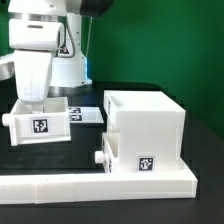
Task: Assemble drawer
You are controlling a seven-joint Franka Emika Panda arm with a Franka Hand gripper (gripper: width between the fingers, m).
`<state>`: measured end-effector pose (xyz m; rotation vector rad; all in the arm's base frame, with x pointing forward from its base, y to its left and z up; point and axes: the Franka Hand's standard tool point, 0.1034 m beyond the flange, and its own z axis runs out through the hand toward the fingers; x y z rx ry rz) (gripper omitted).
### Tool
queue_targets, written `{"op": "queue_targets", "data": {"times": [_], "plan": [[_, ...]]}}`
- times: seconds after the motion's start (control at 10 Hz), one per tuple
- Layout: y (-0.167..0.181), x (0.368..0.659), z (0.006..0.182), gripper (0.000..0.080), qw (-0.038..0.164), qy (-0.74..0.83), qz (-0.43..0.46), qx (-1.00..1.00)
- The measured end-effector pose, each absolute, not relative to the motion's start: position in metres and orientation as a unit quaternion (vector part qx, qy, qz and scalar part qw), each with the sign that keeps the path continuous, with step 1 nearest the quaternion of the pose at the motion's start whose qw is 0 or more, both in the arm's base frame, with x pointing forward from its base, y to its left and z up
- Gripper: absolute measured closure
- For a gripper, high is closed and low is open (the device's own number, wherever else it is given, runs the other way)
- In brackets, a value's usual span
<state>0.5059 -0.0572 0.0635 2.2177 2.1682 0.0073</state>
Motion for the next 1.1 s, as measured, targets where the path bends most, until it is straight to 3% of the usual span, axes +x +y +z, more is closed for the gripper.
{"op": "queue_targets", "data": {"times": [0.3,1.1], "plan": [[-0.046,0.522,0.066,0.0757,0.023,0.700,0.007,0.713],[-0.054,0.519,0.060,0.0757,0.018,0.699,0.004,0.715]]}}
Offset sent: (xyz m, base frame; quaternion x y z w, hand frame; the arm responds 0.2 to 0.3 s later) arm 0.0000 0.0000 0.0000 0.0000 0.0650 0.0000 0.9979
